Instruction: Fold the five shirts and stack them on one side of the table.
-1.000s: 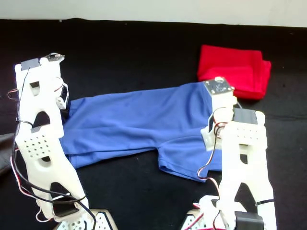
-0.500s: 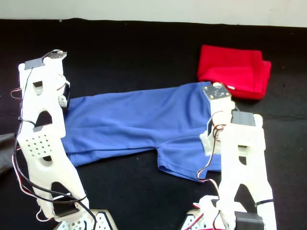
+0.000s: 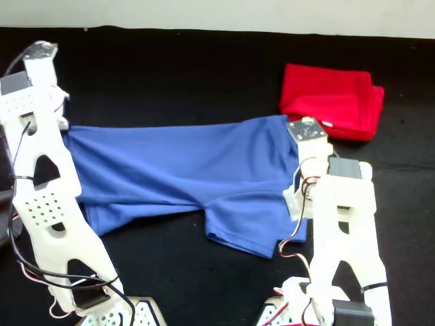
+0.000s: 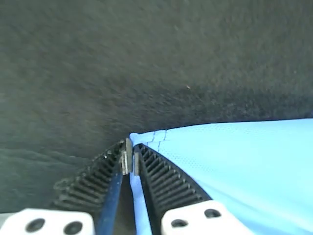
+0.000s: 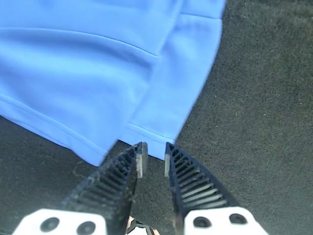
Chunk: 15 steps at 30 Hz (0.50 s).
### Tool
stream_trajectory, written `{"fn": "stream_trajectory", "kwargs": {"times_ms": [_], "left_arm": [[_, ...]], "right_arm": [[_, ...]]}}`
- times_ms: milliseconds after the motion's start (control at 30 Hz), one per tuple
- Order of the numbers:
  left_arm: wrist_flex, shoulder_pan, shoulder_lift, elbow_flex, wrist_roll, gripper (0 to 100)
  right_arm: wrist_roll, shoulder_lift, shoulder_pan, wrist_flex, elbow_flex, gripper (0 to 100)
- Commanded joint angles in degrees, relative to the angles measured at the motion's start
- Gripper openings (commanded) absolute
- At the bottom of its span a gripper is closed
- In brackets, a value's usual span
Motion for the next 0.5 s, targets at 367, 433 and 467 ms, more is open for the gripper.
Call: {"fn": "stream_trajectory", "kwargs": {"times_ms": [367, 433, 467], "left_arm": [[13.8, 1.6, -1.1, -3.5, -1.9, 1], [17.0, 1.6, -1.1, -3.5, -1.9, 1], [18.5, 1.5, -1.2, -3.5, -1.9, 1]], "right_arm": [[-7.4, -1.0, -12.9, -4.3, 1.0, 15.0], [-8.5, 0.3, -15.7, -4.7, 1.9, 17.6], [-8.9, 1.7, -16.8, -4.8, 2.2, 17.7]]}}
